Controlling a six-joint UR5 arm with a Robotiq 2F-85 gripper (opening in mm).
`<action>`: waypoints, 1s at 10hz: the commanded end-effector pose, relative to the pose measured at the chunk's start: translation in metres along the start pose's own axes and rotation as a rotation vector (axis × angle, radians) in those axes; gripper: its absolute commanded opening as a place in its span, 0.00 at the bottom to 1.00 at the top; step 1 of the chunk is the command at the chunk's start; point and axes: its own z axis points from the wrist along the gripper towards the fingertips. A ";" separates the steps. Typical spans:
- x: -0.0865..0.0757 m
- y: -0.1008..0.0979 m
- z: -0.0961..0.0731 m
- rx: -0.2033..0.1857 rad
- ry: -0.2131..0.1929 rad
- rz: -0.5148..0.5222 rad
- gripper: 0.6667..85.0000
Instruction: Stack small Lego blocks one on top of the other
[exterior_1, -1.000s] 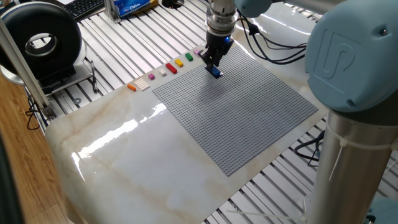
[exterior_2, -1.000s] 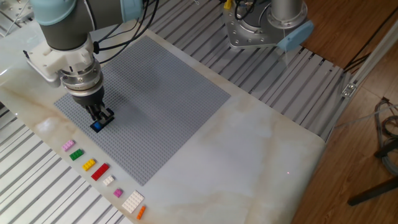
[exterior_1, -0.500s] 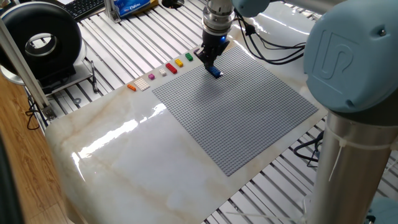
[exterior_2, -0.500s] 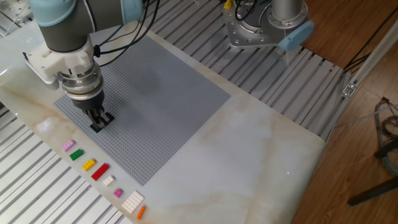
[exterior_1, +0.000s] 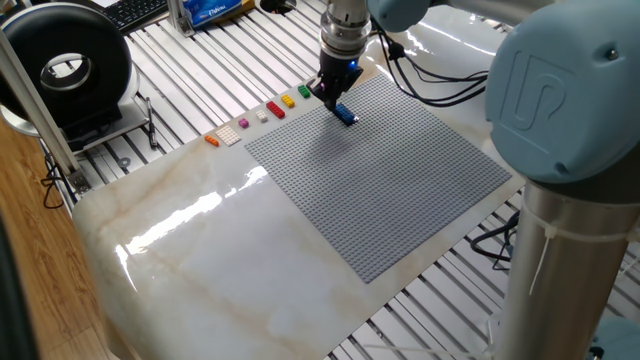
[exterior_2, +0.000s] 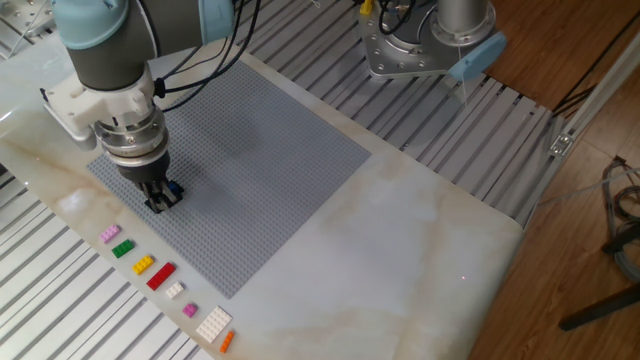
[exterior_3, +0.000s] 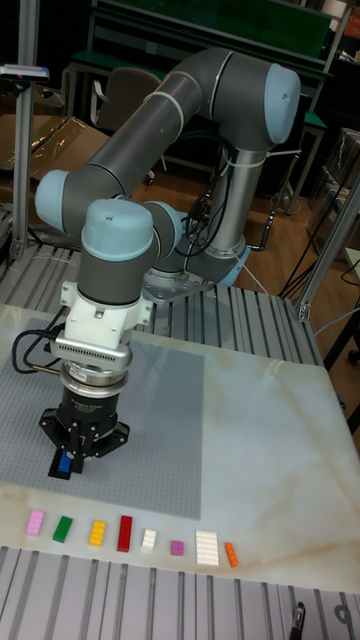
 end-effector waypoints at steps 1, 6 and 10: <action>0.000 0.001 0.002 -0.008 -0.004 0.012 0.10; 0.004 -0.002 0.007 -0.001 0.000 0.003 0.09; 0.006 -0.007 0.009 0.010 0.004 -0.007 0.08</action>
